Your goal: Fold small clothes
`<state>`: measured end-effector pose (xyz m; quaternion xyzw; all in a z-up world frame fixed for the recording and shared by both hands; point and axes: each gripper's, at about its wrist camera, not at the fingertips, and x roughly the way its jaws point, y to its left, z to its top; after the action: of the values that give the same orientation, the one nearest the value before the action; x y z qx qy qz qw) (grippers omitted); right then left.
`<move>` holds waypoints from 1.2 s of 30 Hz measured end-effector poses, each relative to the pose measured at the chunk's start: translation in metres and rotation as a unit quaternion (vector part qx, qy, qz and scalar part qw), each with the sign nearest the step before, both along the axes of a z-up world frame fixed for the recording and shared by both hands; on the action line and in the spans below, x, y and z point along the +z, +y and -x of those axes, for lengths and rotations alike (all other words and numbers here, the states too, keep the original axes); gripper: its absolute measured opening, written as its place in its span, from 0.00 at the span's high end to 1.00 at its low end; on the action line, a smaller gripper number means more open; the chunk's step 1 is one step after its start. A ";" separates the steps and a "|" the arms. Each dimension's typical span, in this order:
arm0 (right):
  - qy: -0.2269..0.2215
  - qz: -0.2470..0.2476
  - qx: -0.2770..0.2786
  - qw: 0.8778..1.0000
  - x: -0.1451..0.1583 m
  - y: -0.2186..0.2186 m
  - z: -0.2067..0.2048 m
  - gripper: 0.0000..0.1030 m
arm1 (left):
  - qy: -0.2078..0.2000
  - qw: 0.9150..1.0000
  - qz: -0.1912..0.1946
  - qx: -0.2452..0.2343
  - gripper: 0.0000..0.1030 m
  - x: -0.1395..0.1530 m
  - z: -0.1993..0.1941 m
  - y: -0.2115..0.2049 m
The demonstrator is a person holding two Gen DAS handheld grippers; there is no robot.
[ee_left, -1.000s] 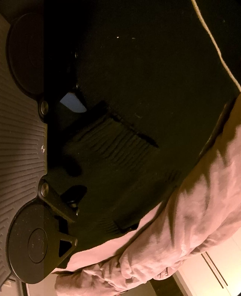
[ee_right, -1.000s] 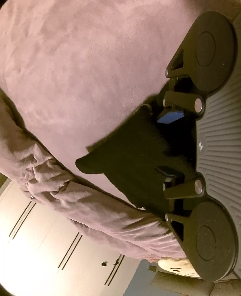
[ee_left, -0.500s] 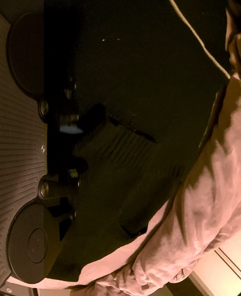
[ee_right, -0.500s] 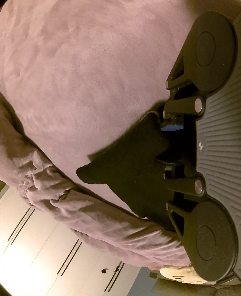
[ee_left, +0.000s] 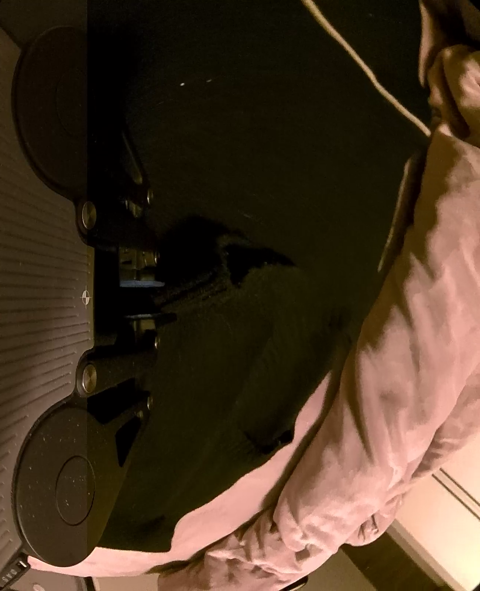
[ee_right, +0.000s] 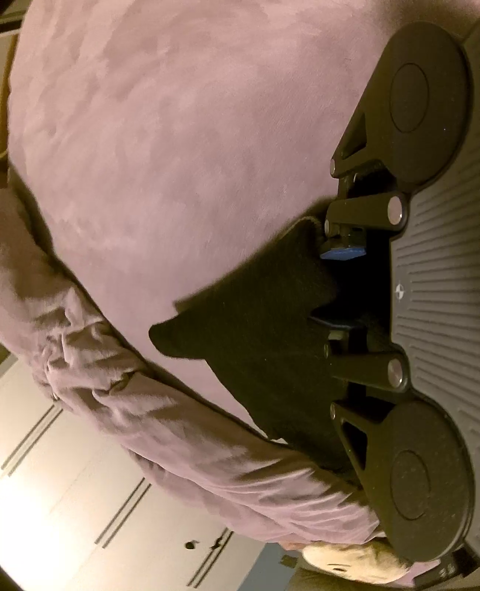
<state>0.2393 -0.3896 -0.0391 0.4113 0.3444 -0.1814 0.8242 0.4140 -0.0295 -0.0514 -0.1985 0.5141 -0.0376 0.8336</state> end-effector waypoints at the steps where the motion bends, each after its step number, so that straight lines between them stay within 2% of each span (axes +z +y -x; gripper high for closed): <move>1: 0.000 0.003 0.002 1.000 0.001 0.001 0.000 0.70 | -0.003 1.000 -0.002 -0.002 0.86 0.002 0.001 0.000; 10: 0.000 0.027 0.041 0.999 0.011 0.016 -0.003 0.70 | -0.048 0.998 -0.024 -0.015 0.87 0.026 0.015 0.017; 13: 0.005 0.022 0.061 0.998 0.008 0.022 -0.006 0.70 | -0.055 0.998 -0.032 0.000 0.87 0.030 0.017 0.030; 16: 0.005 0.026 0.064 0.998 0.007 0.026 -0.005 0.70 | -0.044 0.998 -0.036 0.020 0.87 0.025 0.016 0.044; 18: 0.001 0.016 0.050 0.999 0.007 0.023 -0.003 0.63 | -0.033 0.999 -0.030 0.027 0.87 0.020 0.016 0.050; 22: -0.013 -0.020 0.018 1.000 0.002 0.013 0.000 0.61 | -0.030 0.999 -0.044 0.014 0.87 0.014 0.016 0.048; 27: -0.005 -0.034 -0.003 0.999 -0.008 0.006 -0.008 0.61 | -0.029 0.998 -0.054 0.006 0.86 0.009 0.012 0.042; 28: -0.002 -0.036 -0.005 0.999 -0.010 0.005 -0.009 0.62 | -0.031 0.998 -0.060 0.002 0.86 0.009 0.011 0.041; 30: 0.017 -0.018 -0.004 1.000 -0.012 0.006 -0.010 0.80 | -0.034 0.996 -0.077 -0.009 0.86 0.008 0.010 0.037; 36: 0.038 0.052 0.031 0.997 -0.013 0.018 -0.011 0.81 | -0.029 0.993 -0.109 -0.025 0.86 0.002 0.009 0.031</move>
<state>0.2507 -0.3719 -0.0520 0.3499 0.3781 -0.1884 0.8361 0.4049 0.0016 -0.0499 -0.0924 0.4956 -0.0083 0.8636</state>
